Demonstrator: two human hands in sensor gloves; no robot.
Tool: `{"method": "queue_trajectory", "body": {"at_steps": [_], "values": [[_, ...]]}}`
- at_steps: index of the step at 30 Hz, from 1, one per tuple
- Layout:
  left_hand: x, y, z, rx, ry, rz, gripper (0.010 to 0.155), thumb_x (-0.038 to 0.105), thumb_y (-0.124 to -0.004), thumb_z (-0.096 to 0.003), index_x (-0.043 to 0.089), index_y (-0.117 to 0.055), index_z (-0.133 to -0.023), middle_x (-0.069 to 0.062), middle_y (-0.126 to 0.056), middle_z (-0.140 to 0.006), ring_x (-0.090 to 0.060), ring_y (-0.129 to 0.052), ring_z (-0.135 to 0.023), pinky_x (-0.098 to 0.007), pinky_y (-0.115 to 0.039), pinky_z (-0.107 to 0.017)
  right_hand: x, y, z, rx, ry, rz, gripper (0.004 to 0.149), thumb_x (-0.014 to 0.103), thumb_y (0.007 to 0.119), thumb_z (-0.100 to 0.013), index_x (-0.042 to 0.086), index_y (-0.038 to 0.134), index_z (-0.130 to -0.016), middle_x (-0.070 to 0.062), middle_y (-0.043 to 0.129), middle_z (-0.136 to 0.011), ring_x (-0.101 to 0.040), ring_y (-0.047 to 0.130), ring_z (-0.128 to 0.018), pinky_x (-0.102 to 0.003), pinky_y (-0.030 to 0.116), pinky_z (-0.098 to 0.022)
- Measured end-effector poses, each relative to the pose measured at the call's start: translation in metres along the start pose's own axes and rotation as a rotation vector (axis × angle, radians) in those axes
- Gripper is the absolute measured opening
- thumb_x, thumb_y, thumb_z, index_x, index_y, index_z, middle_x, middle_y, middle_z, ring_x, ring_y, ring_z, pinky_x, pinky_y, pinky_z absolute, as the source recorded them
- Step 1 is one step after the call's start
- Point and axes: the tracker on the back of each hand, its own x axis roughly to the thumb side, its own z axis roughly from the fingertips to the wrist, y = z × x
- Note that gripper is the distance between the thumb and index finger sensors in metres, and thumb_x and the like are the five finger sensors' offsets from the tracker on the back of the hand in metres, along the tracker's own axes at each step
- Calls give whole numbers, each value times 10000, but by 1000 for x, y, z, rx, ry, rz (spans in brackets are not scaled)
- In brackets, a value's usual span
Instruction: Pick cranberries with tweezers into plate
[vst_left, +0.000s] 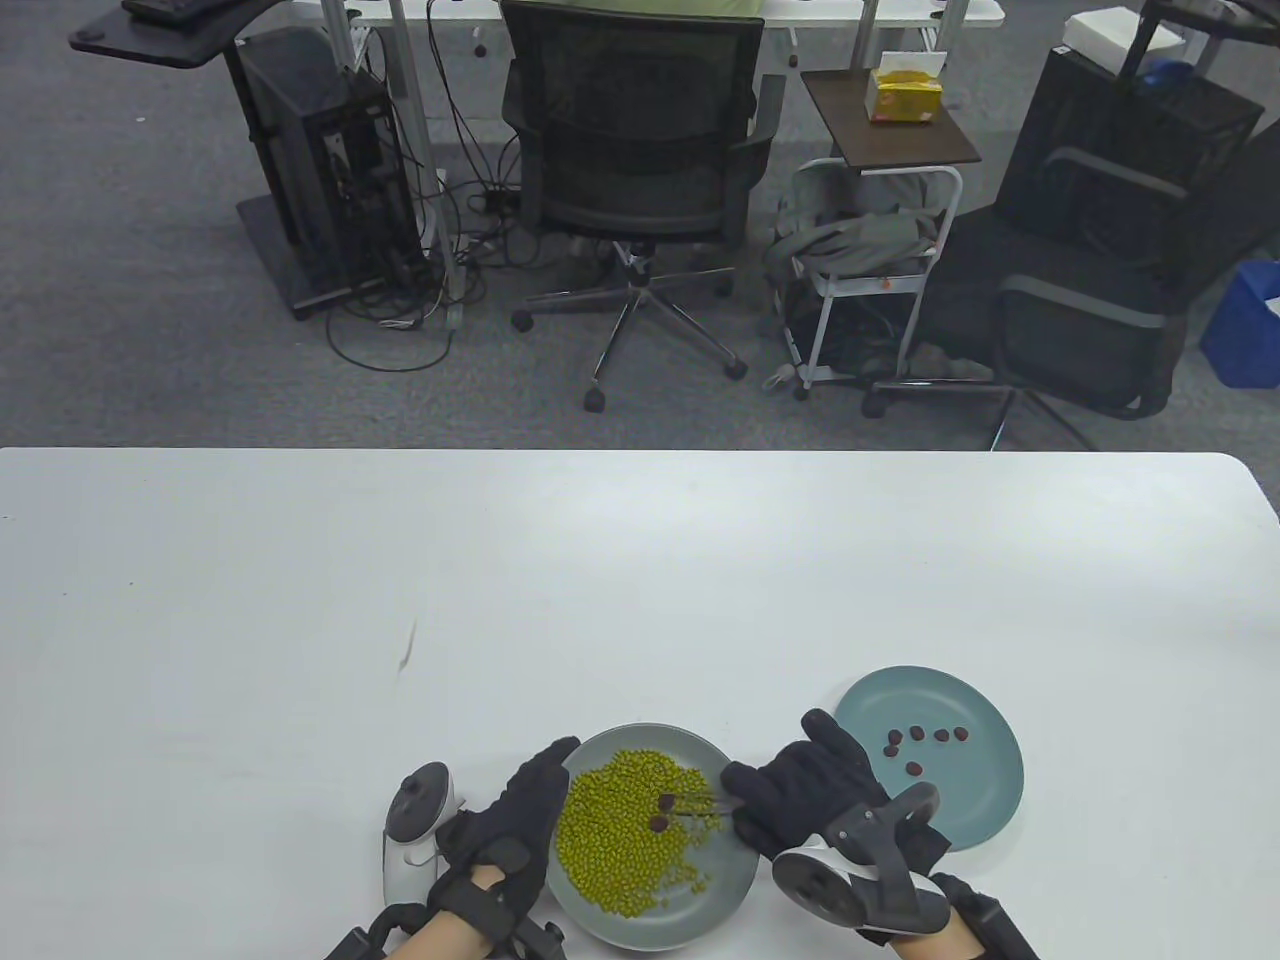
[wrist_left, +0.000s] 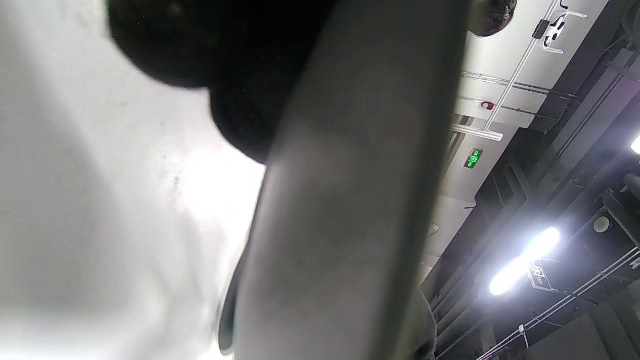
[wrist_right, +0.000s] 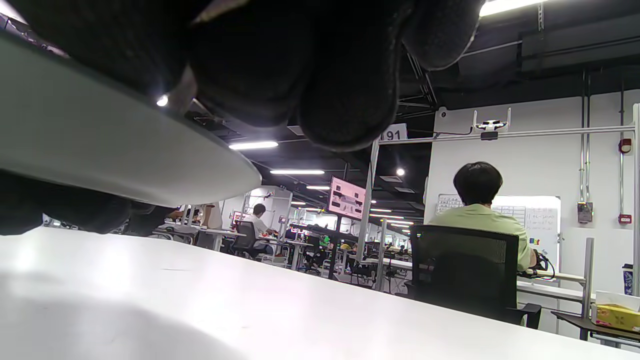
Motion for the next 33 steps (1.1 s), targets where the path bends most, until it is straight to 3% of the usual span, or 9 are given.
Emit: {"method": "queue_trajectory", "body": {"at_steps": [14, 18, 22, 25, 27, 30, 33], "values": [[0, 1, 0, 7, 3, 1, 610, 500, -591, -528, 220, -408, -1037, -66, -712, -925, -258, -1034, -438, -333, -895, -254, -17, -15, 0, -47, 81, -124, 457, 538, 773, -333, 342, 823, -743, 193, 897, -510, -96, 907, -605, -460, 526, -743], [1, 2, 0, 11, 1, 1, 608, 501, -590, -528, 224, -407, -1037, -66, -711, -925, -259, -1033, -438, -332, -895, -254, -43, -32, 2, -75, 159, -105, 456, 541, 779, -330, 339, 836, -734, 192, 904, -500, -95, 917, -591, -461, 541, -737], [4, 4, 1, 22, -10, -8, 610, 501, -591, -527, 221, -408, -1037, -66, -713, -924, -258, -1034, -437, -332, -896, -253, -100, -47, 10, -59, 352, -64, 454, 538, 791, -328, 331, 852, -727, 186, 913, -491, -102, 926, -578, -468, 547, -734], [4, 5, 1, 25, -12, -2, 610, 501, -591, -527, 222, -406, -1037, -66, -712, -925, -259, -1033, -438, -334, -895, -254, -148, -43, 21, 117, 487, -38, 447, 536, 812, -321, 315, 880, -703, 177, 924, -463, -105, 940, -548, -475, 562, -726], [5, 5, 1, 26, -15, -8, 609, 501, -591, -528, 221, -409, -1037, -67, -712, -925, -259, -1033, -437, -333, -895, -254, -172, -33, 31, 298, 577, -39, 444, 534, 822, -315, 309, 893, -692, 175, 932, -451, -107, 949, -534, -481, 569, -722], [5, 6, 1, 25, -19, -4, 609, 502, -591, -527, 223, -408, -1037, -66, -713, -925, -257, -1034, -437, -333, -895, -253, -198, -17, 45, 440, 656, -58, 442, 541, 833, -297, 313, 916, -667, 179, 948, -426, -98, 970, -502, -476, 602, -704], [6, 6, 1, 25, -23, -4, 610, 502, -591, -527, 222, -408, -1037, -66, -712, -925, -257, -1034, -438, -333, -895, -254, -210, -7, 53, 505, 705, -54, 443, 545, 838, -290, 316, 924, -659, 182, 954, -418, -95, 978, -494, -474, 616, -695]]}}
